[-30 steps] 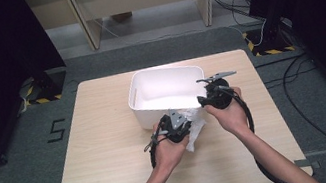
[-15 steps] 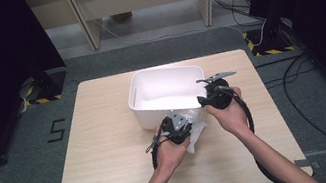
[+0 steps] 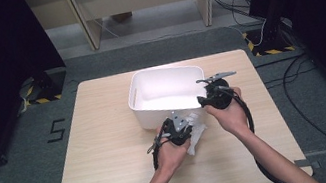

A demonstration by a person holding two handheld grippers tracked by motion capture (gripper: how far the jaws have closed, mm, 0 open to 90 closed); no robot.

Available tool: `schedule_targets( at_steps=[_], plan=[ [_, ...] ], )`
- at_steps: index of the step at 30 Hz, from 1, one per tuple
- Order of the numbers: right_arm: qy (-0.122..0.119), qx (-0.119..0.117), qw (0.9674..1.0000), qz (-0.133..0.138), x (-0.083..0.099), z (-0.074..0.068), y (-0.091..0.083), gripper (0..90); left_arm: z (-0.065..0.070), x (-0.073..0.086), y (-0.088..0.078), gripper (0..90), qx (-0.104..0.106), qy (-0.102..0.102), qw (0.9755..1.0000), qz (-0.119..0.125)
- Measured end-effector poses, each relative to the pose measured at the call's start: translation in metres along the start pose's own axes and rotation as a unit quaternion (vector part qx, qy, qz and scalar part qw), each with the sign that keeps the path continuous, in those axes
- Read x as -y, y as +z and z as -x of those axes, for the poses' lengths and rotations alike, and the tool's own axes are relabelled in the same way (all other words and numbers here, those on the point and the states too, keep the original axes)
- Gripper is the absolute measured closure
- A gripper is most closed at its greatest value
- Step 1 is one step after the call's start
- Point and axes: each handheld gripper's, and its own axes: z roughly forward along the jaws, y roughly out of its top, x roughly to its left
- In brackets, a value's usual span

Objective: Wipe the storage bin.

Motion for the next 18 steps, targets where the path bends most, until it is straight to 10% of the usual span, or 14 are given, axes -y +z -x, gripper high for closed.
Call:
schedule_targets(
  at_steps=[18],
  plan=[
    [0.001, -0.001, 1.0, 0.001, 0.0, 0.0, 0.0, 59.8, -0.001, 0.012, 0.016, 74.9, 0.005, -0.001, 0.9996, -0.028]
  ],
)
